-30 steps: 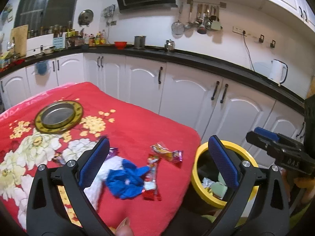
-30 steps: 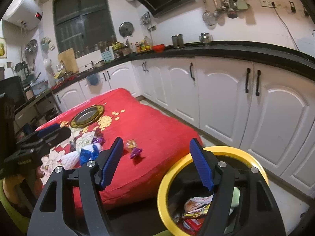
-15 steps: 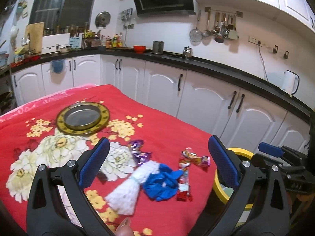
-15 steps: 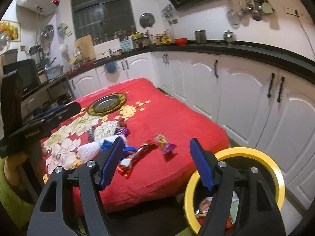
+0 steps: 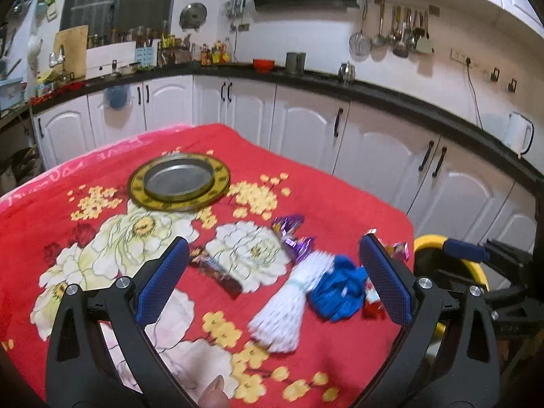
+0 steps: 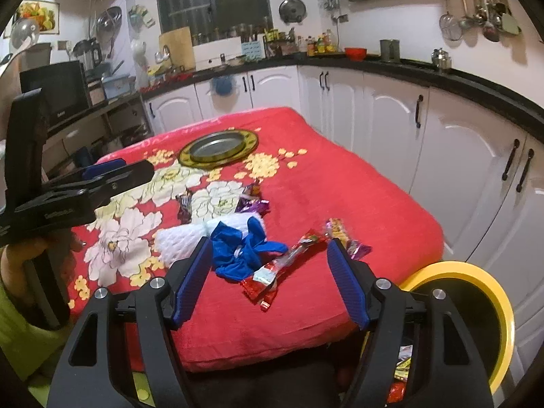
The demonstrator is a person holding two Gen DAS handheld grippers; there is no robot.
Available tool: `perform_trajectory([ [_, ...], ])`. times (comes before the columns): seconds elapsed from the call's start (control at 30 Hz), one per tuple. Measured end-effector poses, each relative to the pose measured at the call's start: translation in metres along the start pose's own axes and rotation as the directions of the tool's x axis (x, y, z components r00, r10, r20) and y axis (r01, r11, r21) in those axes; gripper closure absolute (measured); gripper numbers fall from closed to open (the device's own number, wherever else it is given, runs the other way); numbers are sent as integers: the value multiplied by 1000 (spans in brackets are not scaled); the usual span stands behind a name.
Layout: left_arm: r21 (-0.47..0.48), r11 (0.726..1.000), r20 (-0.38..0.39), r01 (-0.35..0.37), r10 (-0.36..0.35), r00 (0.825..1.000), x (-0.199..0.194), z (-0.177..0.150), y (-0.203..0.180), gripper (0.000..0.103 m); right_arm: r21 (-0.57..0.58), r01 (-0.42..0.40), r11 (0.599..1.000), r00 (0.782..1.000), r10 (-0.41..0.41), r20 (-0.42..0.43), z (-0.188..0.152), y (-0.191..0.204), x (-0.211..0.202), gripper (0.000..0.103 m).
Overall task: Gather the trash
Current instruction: 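Grasp the red candy wrapper with the right tool while the left tool grasps the white foam mesh sleeve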
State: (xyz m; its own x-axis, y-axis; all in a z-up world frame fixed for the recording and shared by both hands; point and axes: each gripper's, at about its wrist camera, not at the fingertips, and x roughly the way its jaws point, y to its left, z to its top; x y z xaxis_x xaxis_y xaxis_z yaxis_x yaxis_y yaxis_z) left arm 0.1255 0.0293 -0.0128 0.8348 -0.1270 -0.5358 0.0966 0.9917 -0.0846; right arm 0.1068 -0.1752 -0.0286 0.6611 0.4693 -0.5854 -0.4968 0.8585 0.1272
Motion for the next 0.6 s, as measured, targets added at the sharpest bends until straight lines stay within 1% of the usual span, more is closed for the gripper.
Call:
perform_trajectory([
  [0.2,-2,1000,-72,23,-24,997,12,-18,10,11,2,-8,1000,998,8,-67,-7,4,26,44],
  [0.27,-8,1000,-99,30,-30,995,19,-23,12,13,3,-8,1000,996,8,-87,-10,4,33,47],
  [0.33,-10,999,-124,39,-40,991,25,-27,13,20,6,-8,1000,995,8,-101,-13,3,40,48],
  [0.37,-9,999,-134,41,-42,990,27,-29,13,21,7,-6,1000,994,7,-108,-14,3,43,48],
  [0.43,-11,999,-154,45,-46,987,32,-34,15,29,15,-6,1000,993,8,-121,-17,3,49,51],
  [0.47,-16,999,-165,48,-50,985,34,-35,15,32,23,-11,1000,991,14,-130,-19,2,53,52],
  [0.5,-21,998,-175,52,-55,983,35,-37,16,33,31,-14,999,990,18,-140,-22,1,57,53],
  [0.6,-32,997,-201,69,-74,977,41,-42,16,33,50,-20,999,986,28,-163,-28,1,65,56],
])
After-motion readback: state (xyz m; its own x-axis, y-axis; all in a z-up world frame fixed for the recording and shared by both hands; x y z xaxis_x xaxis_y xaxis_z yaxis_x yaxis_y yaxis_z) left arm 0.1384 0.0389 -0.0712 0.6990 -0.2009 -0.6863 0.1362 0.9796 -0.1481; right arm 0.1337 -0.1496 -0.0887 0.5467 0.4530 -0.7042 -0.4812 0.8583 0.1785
